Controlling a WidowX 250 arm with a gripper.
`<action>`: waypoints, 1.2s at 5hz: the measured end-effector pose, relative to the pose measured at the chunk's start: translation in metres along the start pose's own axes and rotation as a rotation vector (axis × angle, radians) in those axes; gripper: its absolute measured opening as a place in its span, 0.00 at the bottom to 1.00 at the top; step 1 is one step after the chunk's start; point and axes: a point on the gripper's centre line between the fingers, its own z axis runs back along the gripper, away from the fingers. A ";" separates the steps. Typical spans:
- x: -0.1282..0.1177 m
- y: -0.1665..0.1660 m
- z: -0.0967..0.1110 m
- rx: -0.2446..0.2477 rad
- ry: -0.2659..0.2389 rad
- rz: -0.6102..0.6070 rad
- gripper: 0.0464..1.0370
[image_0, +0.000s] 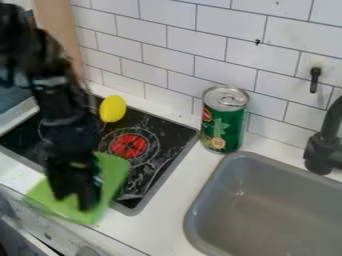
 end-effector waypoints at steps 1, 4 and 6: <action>-0.001 -0.018 -0.006 -0.013 0.001 -0.029 0.97; -0.006 -0.018 0.058 0.097 -0.171 -0.011 0.96; -0.008 -0.002 0.096 0.221 -0.210 0.027 0.96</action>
